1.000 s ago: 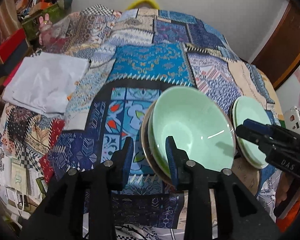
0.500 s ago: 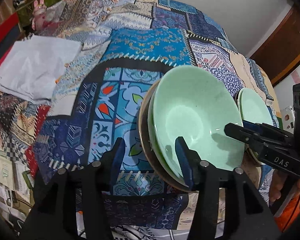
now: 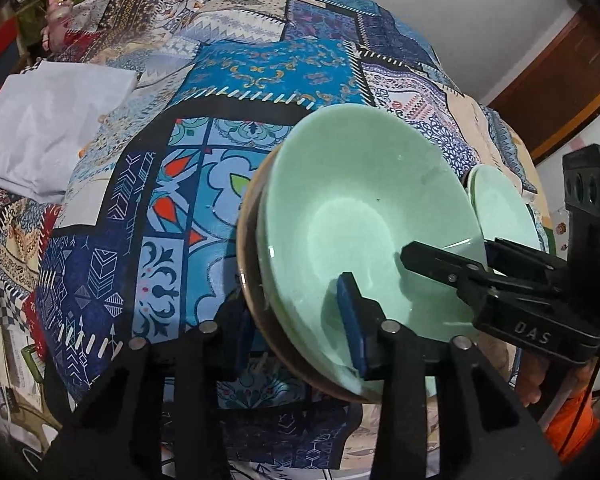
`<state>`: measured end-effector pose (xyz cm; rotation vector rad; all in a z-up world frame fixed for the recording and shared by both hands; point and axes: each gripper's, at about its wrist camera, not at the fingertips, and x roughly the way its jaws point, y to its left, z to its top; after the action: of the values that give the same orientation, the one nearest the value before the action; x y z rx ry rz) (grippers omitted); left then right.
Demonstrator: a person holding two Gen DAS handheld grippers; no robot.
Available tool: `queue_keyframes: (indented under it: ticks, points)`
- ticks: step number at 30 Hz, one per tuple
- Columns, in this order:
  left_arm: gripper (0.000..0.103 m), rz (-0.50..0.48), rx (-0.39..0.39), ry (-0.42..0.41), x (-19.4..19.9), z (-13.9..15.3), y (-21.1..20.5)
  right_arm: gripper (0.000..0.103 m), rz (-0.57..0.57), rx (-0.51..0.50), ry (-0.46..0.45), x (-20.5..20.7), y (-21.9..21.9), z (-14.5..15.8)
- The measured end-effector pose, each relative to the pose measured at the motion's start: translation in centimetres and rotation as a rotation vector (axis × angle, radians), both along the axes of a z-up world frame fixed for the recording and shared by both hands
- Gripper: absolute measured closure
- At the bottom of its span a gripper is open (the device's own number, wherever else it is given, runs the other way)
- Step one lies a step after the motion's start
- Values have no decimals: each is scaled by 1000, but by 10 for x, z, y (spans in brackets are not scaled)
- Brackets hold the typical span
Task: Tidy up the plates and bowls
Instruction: 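Lift the nested bowl stack with both tools and carry it over the plate stack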
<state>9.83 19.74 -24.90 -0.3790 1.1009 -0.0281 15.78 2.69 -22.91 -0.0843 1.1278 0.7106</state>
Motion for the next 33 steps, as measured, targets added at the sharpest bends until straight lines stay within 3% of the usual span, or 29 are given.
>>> queue_keyframes:
  ticks: [9,14,33]
  points:
    - [64,23,21,-3,0,4,-3,77,-31,5,0,4,-6,-1]
    - [64,32,47,-3,1,7,-7,78,-43,15,9,5,-8,0]
    - [64,45,20,-33,-1,35,-13,79,-78,72,-37,1,-26,30]
